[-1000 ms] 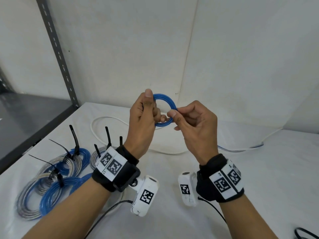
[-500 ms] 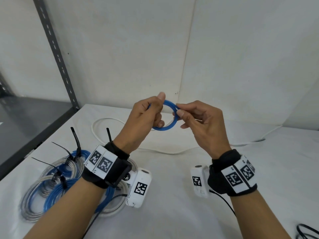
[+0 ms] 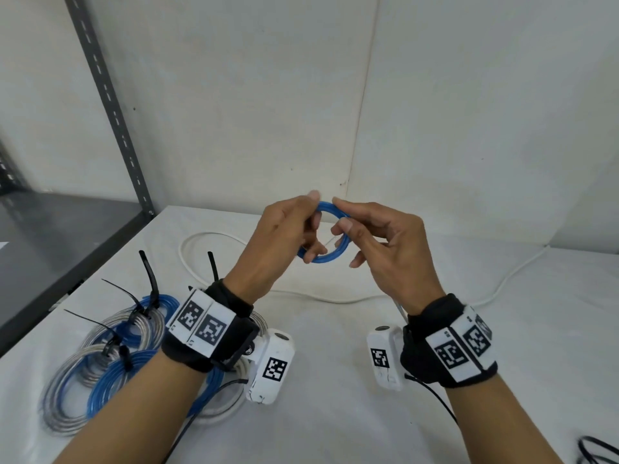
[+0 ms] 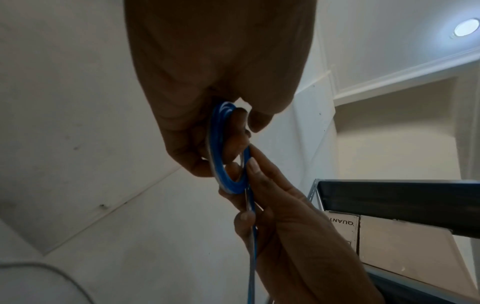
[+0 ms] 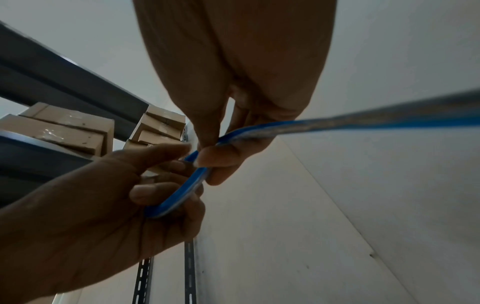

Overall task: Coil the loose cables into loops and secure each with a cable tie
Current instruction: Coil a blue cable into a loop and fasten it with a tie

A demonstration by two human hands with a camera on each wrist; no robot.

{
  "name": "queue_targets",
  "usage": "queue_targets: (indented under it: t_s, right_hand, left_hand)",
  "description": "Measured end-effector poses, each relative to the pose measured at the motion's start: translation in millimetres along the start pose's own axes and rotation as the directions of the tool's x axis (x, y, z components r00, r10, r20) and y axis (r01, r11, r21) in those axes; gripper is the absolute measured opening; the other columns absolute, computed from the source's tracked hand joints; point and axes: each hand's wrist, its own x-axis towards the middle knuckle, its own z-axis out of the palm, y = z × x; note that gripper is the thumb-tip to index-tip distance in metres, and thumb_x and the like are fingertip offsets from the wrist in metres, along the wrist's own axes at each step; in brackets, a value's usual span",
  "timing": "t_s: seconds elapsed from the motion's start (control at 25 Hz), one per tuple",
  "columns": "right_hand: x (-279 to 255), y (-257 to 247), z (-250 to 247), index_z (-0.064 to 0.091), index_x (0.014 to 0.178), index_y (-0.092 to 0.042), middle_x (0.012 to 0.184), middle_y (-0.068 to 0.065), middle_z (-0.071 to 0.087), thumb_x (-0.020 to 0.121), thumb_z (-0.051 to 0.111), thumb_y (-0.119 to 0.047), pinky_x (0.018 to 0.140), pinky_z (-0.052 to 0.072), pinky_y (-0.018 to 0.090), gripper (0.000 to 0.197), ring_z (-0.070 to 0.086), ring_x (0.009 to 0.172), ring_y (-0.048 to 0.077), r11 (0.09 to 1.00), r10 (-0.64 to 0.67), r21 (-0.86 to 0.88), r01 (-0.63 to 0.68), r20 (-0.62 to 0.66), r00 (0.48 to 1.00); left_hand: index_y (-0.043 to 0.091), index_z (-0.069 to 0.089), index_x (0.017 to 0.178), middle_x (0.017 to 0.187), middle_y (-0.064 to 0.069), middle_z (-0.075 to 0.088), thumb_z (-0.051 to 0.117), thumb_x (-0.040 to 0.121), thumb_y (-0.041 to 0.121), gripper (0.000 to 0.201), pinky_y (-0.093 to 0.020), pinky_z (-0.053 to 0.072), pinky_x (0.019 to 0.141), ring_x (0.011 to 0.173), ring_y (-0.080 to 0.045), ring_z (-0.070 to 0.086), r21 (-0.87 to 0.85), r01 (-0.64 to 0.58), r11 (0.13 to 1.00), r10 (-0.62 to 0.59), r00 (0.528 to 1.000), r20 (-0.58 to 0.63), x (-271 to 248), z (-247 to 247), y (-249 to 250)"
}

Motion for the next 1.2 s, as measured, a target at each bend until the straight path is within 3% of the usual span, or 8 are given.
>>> queue_targets:
  t_s: [0.2,0.36,0.52,0.76,0.88,1.04,1.12,1.2]
  right_hand:
    - [2.3,2.0,-4.7,0.072,0.123,-0.016,0.093,-0.002,0.074,0.099,0.063,-0.008,0.053,0.057,0.028,0.027,0.072,0.087,0.017,0.998,0.001,-0.069,0.002,0.037,0.999]
    - [2.9,1.1,-6.2,0.072,0.122,-0.015,0.093,0.001,0.076,0.100,0.062,-0.011,0.054,0.058,0.029,0.025,0.073,0.083,0.020,1.000,0.005,-0.019,-0.004,0.007,1.000]
    - [1.7,-0.8,4.1,0.069,0.101,-0.004,0.087,0.010,0.077,0.096,0.068,-0.011,0.052,0.054,0.029,0.008,0.074,0.073,0.025,0.975,0.097,0.213,-0.061,-0.160,0.982]
    - [-5.0,0.0,24.4,0.066,0.090,-0.002,0.089,0.013,0.076,0.085,0.079,-0.010,0.052,0.054,0.032,0.016,0.072,0.074,0.029,0.964,0.101,0.259,-0.062,-0.142,0.985]
    - [-3.0,0.1,17.4,0.068,0.087,-0.003,0.083,0.009,0.075,0.085,0.080,-0.007,0.051,0.052,0.029,0.012,0.068,0.067,0.021,0.973,0.087,0.225,-0.050,-0.160,0.983]
    - [-0.9,1.4,4.1,0.071,0.086,-0.006,0.084,0.006,0.075,0.086,0.079,-0.009,0.049,0.051,0.031,0.009,0.066,0.073,0.017,0.995,0.076,0.076,-0.072,-0.052,0.996]
    - [-1.0,3.9,-0.2,0.071,0.085,-0.008,0.084,0.005,0.075,0.087,0.079,-0.011,0.050,0.051,0.031,0.009,0.066,0.076,0.017,0.996,0.086,0.020,-0.086,0.014,0.996]
    - [-0.4,5.6,-2.9,0.072,0.085,-0.010,0.084,0.001,0.075,0.088,0.079,-0.014,0.054,0.049,0.031,0.008,0.066,0.076,0.015,0.996,0.088,-0.026,-0.087,0.027,0.996]
  left_hand:
    - [0.009,0.052,0.072,0.055,0.005,0.042,0.049,0.106,0.037,0.043,-0.034,0.059,0.075,0.053,-0.017,0.055,0.114,-0.100,0.988,0.098,0.995,0.028,-0.7,-2.3,-2.6]
    - [0.025,0.050,0.069,0.060,0.008,0.030,0.044,0.107,0.039,0.041,-0.031,0.047,0.064,0.051,-0.010,0.035,-0.041,-0.089,0.995,0.091,0.995,0.028,-0.1,2.3,-6.4]
    - [0.018,0.036,0.073,0.066,0.001,0.016,0.039,0.109,0.036,0.040,-0.024,0.038,0.055,0.054,-0.013,0.019,-0.344,-0.117,0.932,0.074,0.988,-0.136,3.8,2.2,-0.2]
    - [0.019,0.032,0.072,0.063,0.004,0.017,0.038,0.110,0.034,0.042,-0.024,0.034,0.054,0.054,-0.012,0.014,-0.510,-0.143,0.848,0.038,0.977,-0.211,4.3,8.6,-2.6]
    - [0.016,0.039,0.071,0.059,0.003,0.021,0.039,0.110,0.033,0.042,-0.026,0.042,0.059,0.051,-0.013,0.021,-0.519,-0.063,0.852,-0.041,0.982,-0.186,4.6,6.8,-3.0]
    - [0.009,0.049,0.071,0.055,-0.004,0.032,0.043,0.104,0.029,0.039,-0.036,0.050,0.066,0.047,-0.018,0.035,-0.281,0.170,0.945,-0.189,0.981,-0.043,7.4,-9.0,0.4]
    - [0.007,0.050,0.070,0.063,-0.010,0.034,0.052,0.105,0.039,0.046,-0.037,0.054,0.066,0.046,-0.017,0.039,0.017,0.118,0.993,-0.118,0.993,0.003,6.1,-14.6,1.2]
    - [0.007,0.050,0.068,0.063,-0.008,0.038,0.054,0.102,0.044,0.051,-0.039,0.055,0.068,0.046,-0.015,0.053,0.283,-0.022,0.959,0.008,0.999,0.048,2.5,-17.6,2.9]
